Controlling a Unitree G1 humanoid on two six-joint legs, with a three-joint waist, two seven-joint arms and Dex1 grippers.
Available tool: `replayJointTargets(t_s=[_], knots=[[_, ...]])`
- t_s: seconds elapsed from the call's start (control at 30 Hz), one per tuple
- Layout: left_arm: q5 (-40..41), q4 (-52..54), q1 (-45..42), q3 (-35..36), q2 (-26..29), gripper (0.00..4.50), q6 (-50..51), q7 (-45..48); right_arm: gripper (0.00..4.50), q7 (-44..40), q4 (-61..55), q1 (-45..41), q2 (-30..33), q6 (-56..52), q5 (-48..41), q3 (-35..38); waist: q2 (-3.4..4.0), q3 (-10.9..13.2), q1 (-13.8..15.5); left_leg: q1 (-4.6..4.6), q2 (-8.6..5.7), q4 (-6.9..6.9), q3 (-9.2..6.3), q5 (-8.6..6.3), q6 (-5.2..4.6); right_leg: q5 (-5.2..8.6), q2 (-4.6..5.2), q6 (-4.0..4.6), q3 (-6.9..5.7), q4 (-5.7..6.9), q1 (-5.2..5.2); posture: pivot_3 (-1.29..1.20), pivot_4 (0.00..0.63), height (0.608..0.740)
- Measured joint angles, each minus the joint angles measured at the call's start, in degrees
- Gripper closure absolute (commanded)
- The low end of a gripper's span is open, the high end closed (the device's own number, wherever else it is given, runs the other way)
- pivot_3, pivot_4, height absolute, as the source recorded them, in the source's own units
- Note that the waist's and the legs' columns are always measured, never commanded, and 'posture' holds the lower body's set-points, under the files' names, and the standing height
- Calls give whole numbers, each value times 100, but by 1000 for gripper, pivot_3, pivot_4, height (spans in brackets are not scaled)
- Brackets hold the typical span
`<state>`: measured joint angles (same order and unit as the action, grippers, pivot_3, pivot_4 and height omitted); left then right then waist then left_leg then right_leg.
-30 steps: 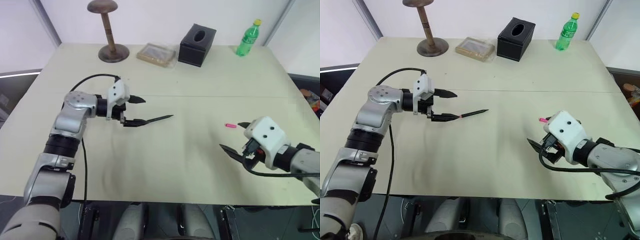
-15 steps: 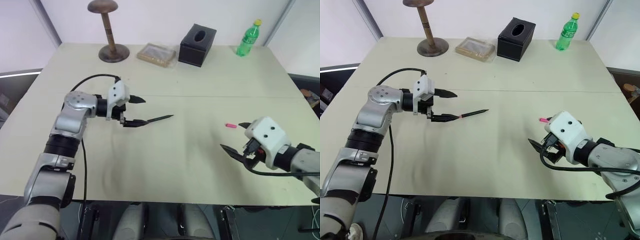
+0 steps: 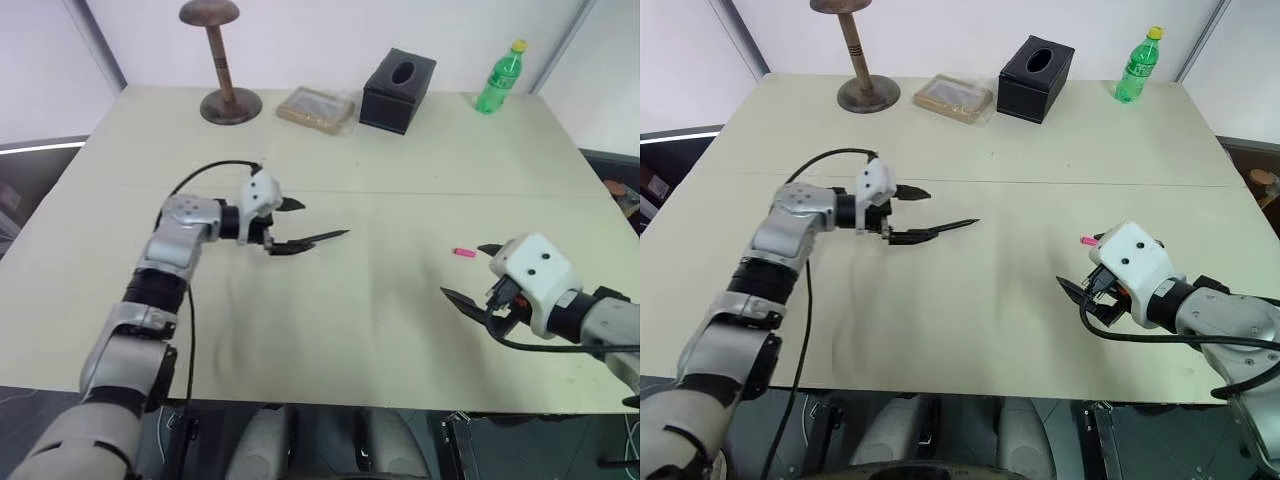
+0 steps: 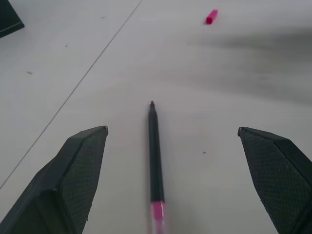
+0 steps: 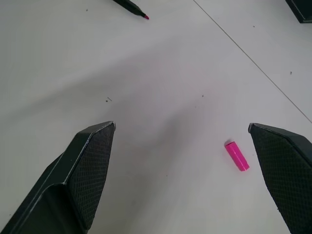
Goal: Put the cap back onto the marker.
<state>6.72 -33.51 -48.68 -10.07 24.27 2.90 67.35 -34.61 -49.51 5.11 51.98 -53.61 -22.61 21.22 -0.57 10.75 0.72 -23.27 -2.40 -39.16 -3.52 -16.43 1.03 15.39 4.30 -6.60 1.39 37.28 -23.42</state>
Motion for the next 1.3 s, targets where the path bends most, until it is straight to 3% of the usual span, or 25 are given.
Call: replayJointTargets(t_s=[0.33, 0.7, 0.8, 1.03, 1.3], knots=[[-927, -2092, -500, -334, -638, 29, -1340, -888, 0, 245, -351, 53, -111, -299, -18, -7, -2, 0, 0, -1, 0, 0, 0, 0, 0, 0, -1, 0, 0, 2, -2, 0, 150, 740], [-1337, -3009, -971, -327, -748, 29, -1991, -1416, 0, 402, -553, 185, -211, -476, -13, -3, -5, -4, -3, 5, 0, -1, 0, 0, 0, -2, -2, -4, 0, 4, 4, 0, 150, 740], [-1369, -3080, -1006, -323, -757, 815, -2016, -1340, 0, 413, -555, 188, -212, -478, -11, -2, -5, -5, -4, 6, 0, 0, 1, 0, -1, -2, -2, -4, 0, 4, 5, 0, 150, 740], [-1453, -3111, -1003, -380, -748, 4437, -2057, -964, 0, 474, -558, 217, -213, -478, -7, -1, -5, -5, -18, 9, 0, -1, 1, 0, -1, -2, -4, -4, 0, 7, 5, 0, 150, 740], [-1495, -3106, -1003, -376, -704, 4437, -2085, -935, 0, 482, -558, 273, -212, -471, -4, 0, -6, -5, -32, 9, 2, 0, 0, 0, -1, -2, -6, -4, 1, 8, 5, 0, 150, 740]])
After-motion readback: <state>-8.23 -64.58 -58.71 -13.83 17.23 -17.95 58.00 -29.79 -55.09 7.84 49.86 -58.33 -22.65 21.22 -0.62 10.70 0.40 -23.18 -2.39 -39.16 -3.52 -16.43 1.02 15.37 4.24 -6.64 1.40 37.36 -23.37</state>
